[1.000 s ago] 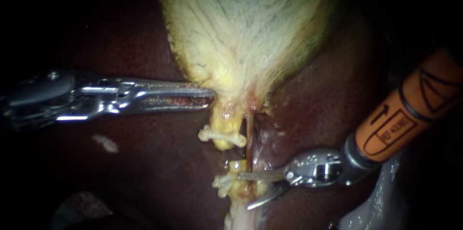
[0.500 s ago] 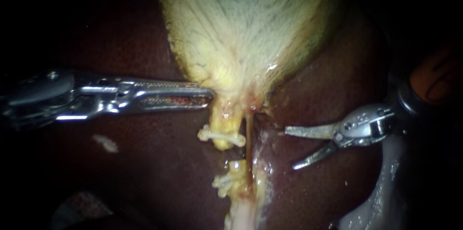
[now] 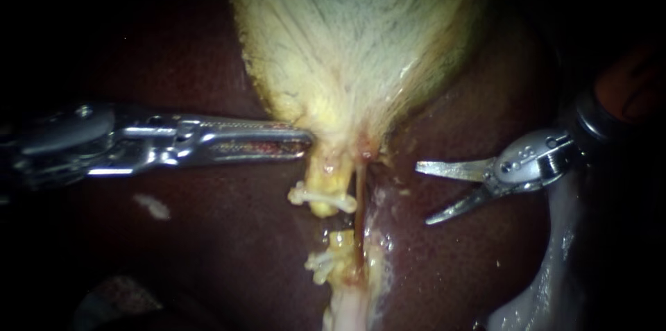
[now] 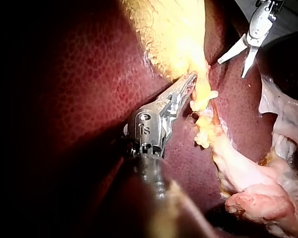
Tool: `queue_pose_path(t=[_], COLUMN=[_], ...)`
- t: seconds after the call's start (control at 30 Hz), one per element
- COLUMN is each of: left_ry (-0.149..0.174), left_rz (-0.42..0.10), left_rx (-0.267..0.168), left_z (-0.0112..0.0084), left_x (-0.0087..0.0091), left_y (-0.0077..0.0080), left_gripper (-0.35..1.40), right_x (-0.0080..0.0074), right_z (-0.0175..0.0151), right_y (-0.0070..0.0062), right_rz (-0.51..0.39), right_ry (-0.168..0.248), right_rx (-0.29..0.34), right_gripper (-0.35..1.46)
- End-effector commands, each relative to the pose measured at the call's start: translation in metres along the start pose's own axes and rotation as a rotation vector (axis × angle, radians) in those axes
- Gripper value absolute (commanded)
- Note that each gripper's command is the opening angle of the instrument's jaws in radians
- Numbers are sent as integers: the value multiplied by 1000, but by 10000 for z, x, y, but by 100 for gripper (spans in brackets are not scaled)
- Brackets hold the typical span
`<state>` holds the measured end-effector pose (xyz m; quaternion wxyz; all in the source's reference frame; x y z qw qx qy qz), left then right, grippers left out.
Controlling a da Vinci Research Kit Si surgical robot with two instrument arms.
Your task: Go back from the cut left tube
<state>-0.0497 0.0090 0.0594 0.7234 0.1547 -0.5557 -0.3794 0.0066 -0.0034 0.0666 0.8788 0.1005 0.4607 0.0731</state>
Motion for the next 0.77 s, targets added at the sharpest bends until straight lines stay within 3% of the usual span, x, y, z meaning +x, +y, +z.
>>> queue_pose_path(t=[0.03, 0.33, 0.77], left_ry=[1, 7, 10], left_rz=[1, -1, -1], left_rx=[2, 8, 8], left_z=[2, 14, 14], left_x=[1, 5, 6], left_y=[-1, -7, -7], left_gripper=[-35, -35, -35], right_x=[0, -2, -2], right_z=[0, -2, -3], right_y=[0, 0, 0], right_rz=[0, -13, -13], right_ry=[0, 1, 1], right_rx=[0, 1, 2], right_gripper=[143, 143, 143])
